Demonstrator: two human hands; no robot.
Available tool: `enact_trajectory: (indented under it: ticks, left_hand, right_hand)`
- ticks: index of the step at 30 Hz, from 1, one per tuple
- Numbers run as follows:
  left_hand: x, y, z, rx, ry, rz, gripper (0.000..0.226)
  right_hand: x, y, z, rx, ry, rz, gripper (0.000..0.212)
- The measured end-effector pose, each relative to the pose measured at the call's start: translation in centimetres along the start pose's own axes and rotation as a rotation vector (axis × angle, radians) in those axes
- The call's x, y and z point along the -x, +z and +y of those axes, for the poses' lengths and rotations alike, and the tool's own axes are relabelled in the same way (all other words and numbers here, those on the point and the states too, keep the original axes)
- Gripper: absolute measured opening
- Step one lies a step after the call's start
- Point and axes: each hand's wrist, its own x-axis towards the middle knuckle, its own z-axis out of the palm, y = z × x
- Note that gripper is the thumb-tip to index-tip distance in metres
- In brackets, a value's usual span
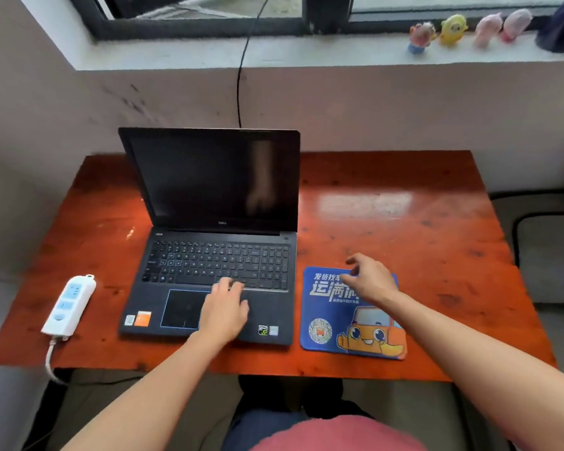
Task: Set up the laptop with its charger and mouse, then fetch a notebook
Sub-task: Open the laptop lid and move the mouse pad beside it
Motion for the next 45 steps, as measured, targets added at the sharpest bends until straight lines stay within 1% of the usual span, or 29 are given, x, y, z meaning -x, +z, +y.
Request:
enact_trajectory:
  ticks: [1,3,4,6,9,11,13,16,20,23,25,27,29,30,31,32,33,36,37,38,39,40,43,44,45]
  left_hand:
    - [-0.2,-0.6,-2.0,0.008,-0.084,-0.001,0.043]
    - [-0.6,-1.5,-5.1,0.045,-0.251,-0.009,0.044]
    - [-0.7,-2.2,-7.7,0.08,-0.346,-0.008,0.044]
    - [-0.9,-2.7,-10.0,0.125,-0.479,-0.009,0.046]
    - [-1.3,-3.3,-14.2,0.176,-0.624,-0.04,0.053]
    - [-1.7,-3.2,-15.6,0.225,-0.65,-0.086,0.059]
    - [-2.0,-3.1,-16.5,0.235,-0.629,-0.116,0.066]
    - [-1.7,-3.0,-17.4,0.187,-0.597,-0.134,0.075]
    - [-1.1,-3.2,-18.3,0.131,-0.549,-0.163,0.078]
    - [-1.2,-3.6,-18.7,0.139,-0.53,-0.18,0.078]
    - [-1.0,-3.7,-19.0,0.167,-0.527,-0.178,0.077]
    - [-0.6,-3.5,-19.1,0.173,-0.517,-0.182,0.078]
    - [-0.3,-3.2,-19.0,0.152,-0.499,-0.172,0.077]
    - [-0.2,-3.1,-18.9,0.136,-0.49,-0.162,0.076]
    - [-0.2,-3.0,-18.7,0.114,-0.478,-0.147,0.074]
    - [-0.2,-3.0,-18.5,0.085,-0.457,-0.127,0.073]
    - [-0.1,-2.8,-18.3,0.045,-0.415,-0.103,0.072]
    - [0.6,-1.9,-17.7,-0.08,-0.202,-0.057,0.066]
    - [1.0,-1.5,-17.5,-0.089,-0.158,-0.068,0.065]
    - [1.4,-1.0,-17.3,-0.093,-0.137,-0.084,0.065]
    - [1.6,-0.7,-17.2,-0.102,-0.127,-0.091,0.066]
    - [1.8,-0.3,-17.2,-0.12,-0.117,-0.089,0.067]
    - [2.3,0.6,-17.7,-0.172,-0.103,-0.064,0.071]
    - [2.4,0.8,-17.7,-0.182,-0.099,-0.049,0.073]
    - [2.6,0.7,-17.7,-0.179,-0.102,-0.034,0.076]
  right_hand:
    - [-0.4,0.8,-2.2,-0.05,-0.037,-0.026,0.042]
    - [-0.9,2.5,-5.1,-0.121,-0.047,-0.073,0.044]
    - [-1.5,3.9,-7.3,-0.142,-0.031,-0.098,0.047]
    - [-1.8,5.4,-8.3,-0.186,0.049,-0.132,0.052]
    - [-2.7,7.4,-9.9,-0.223,0.131,-0.112,0.047]
    - [-3.1,7.8,-10.6,-0.248,0.155,-0.068,0.046]
    - [-3.5,8.0,-11.1,-0.246,0.184,-0.049,0.044]
    - [-3.7,8.5,-11.4,-0.227,0.208,-0.043,0.042]
    - [-3.3,9.1,-11.5,-0.184,0.194,-0.006,0.045]
    - [-3.3,9.2,-11.6,-0.184,0.195,-0.001,0.045]
    - [-3.4,9.0,-11.9,-0.185,0.207,-0.013,0.045]
    - [-3.6,8.6,-12.1,-0.156,0.221,-0.053,0.039]
    - [-3.4,7.6,-12.9,-0.026,0.212,-0.121,0.032]
    - [-3.3,6.9,-13.8,0.091,0.193,-0.139,0.033]
    - [-3.2,6.2,-15.0,0.219,0.153,-0.111,0.035]
    - [-3.3,5.5,-16.6,0.313,0.079,-0.028,0.039]
    - [-3.4,4.7,-18.5,0.342,-0.028,0.081,0.042]
    - [-3.8,1.9,-25.9,0.183,-0.463,0.426,0.043]
    - [-4.2,0.9,-28.4,0.159,-0.579,0.529,0.043]
    - [-4.9,-0.1,-30.7,0.171,-0.651,0.603,0.046]
    - [-5.7,-1.1,-32.6,0.213,-0.666,0.622,0.052]
    - [-6.5,-1.8,-34.0,0.278,-0.628,0.582,0.058]
    - [-8.7,-2.3,-35.3,0.468,-0.437,0.376,0.072]
    - [-8.8,-2.0,-34.9,0.498,-0.414,0.361,0.074]
    - [-8.6,-1.6,-34.5,0.521,-0.419,0.383,0.075]
